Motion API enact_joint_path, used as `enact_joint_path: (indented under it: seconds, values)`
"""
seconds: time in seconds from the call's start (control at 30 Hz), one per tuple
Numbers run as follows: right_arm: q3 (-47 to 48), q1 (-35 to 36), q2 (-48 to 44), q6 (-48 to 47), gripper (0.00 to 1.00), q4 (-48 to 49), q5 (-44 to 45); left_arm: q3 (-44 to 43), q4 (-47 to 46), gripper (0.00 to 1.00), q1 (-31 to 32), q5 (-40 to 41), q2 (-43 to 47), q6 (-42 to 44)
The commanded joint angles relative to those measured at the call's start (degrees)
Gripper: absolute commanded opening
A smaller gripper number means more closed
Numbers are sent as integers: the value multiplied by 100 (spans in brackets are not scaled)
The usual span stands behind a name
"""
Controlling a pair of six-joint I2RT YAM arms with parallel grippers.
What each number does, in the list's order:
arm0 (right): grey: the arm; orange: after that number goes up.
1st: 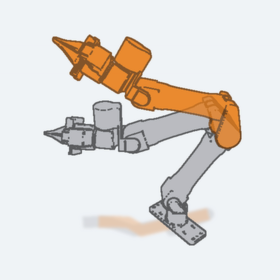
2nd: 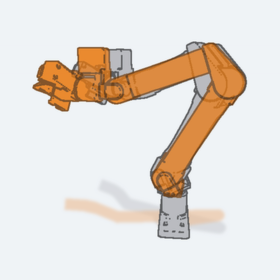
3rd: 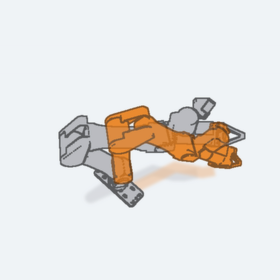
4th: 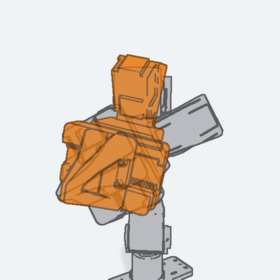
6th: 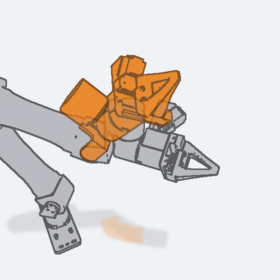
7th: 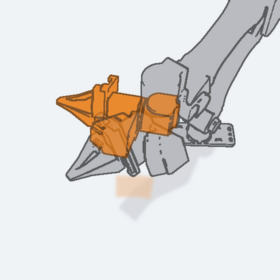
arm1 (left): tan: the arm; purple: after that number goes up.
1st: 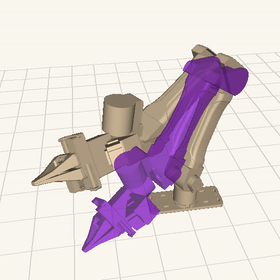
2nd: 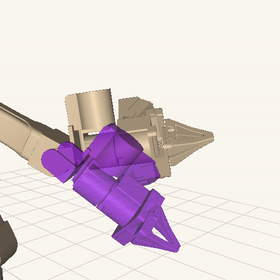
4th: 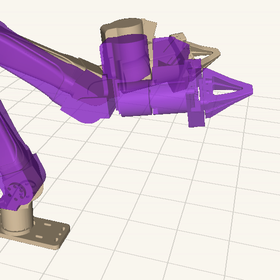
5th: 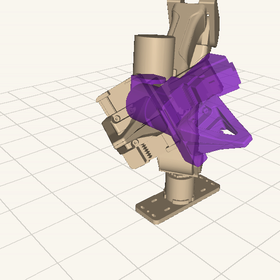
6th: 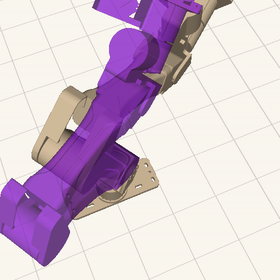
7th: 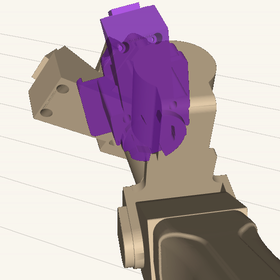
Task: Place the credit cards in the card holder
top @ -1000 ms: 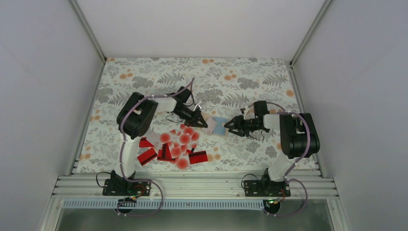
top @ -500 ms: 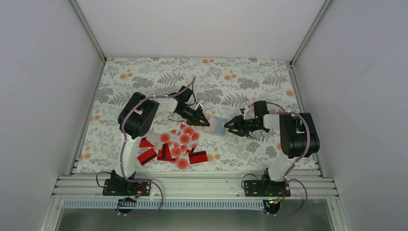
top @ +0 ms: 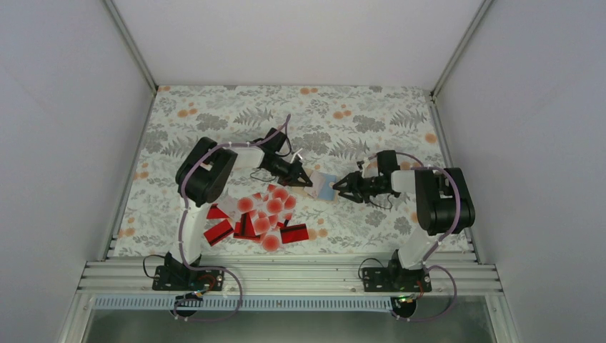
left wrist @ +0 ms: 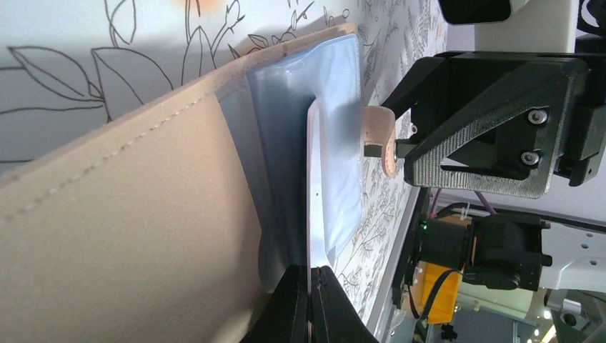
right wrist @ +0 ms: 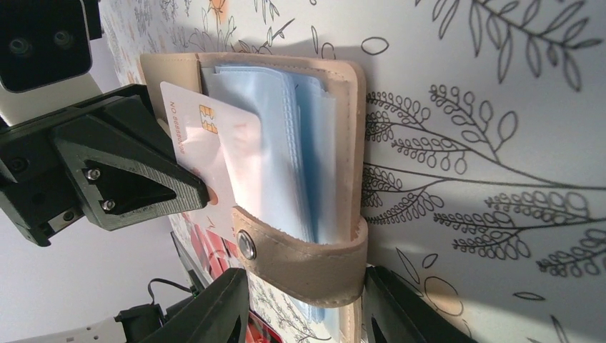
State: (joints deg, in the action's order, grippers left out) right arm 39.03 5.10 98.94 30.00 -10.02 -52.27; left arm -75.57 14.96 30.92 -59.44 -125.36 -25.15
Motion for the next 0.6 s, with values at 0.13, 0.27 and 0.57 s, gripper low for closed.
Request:
enact_joint_path:
  seconds: [0.13, 0.27, 0.57]
  values:
    - [-300, 69, 316, 15, 42, -292, 875, 236, -540, 2, 93, 251, 134, -304]
    - [-312, 69, 340, 6, 41, -284, 876, 315, -769, 2, 146, 321, 185, -544]
    - [-445, 75, 311, 39, 41, -171, 876, 414, -1134, 2, 265, 533, 270, -981]
